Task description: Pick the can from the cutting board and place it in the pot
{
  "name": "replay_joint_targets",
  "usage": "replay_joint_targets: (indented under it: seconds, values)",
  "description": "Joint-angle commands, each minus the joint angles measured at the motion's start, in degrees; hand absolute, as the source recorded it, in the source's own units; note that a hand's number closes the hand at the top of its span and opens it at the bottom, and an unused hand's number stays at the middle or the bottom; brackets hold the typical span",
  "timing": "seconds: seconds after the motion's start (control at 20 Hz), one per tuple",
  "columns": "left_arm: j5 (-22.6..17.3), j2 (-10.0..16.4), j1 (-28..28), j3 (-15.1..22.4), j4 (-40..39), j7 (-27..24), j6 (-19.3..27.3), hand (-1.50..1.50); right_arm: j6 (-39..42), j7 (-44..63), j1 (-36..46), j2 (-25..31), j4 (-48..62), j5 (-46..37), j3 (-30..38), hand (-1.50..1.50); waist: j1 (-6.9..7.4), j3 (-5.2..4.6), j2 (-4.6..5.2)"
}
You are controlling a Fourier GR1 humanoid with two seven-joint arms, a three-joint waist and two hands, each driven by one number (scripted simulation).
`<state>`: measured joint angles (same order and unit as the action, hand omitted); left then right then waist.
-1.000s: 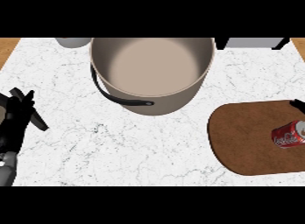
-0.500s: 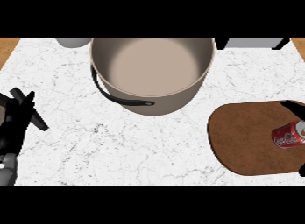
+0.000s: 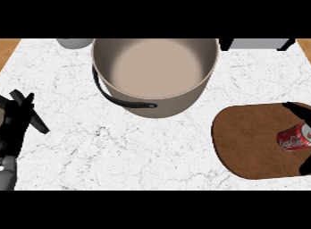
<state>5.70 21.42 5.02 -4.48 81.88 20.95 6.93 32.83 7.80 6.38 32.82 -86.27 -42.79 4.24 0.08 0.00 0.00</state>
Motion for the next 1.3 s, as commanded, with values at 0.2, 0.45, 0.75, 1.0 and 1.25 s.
replay_joint_targets:
  seconds: [0.2,0.45,0.75,1.0,1.25]
  values:
    - [2.03,-1.68,2.09,-2.65,-5.16,-3.14,-1.53,0.0,-1.35,-0.91,3.41,-3.94,5.98,-4.97,-1.27,-1.5,-0.07,-0.01,0.05]
    - [4.2,-3.78,1.01,-1.66,-0.41,0.32,-0.98,0.0,-2.74,-9.24,4.57,-1.85,13.6,-5.3,1.37,1.5,0.07,0.01,0.03]
    - [2.61,-2.56,2.06,-3.64,-0.46,1.55,-3.34,0.0,-11.12,-10.01,1.73,-4.07,5.51,-9.49,-0.62,1.5,-0.24,-0.01,-0.05]
    - [5.63,-5.48,1.65,-2.87,-3.58,-2.49,-0.54,0.0,-17.44,-15.91,0.0,-3.36,7.87,-11.92,0.35,1.5,-0.25,0.0,0.04]
    - [2.85,-3.38,-1.1,-4.78,-0.59,-1.17,-3.3,0.0,-16.59,9.97,-5.0,-16.63,-2.9,-15.5,-0.74,1.5,-1.14,-0.16,-0.34]
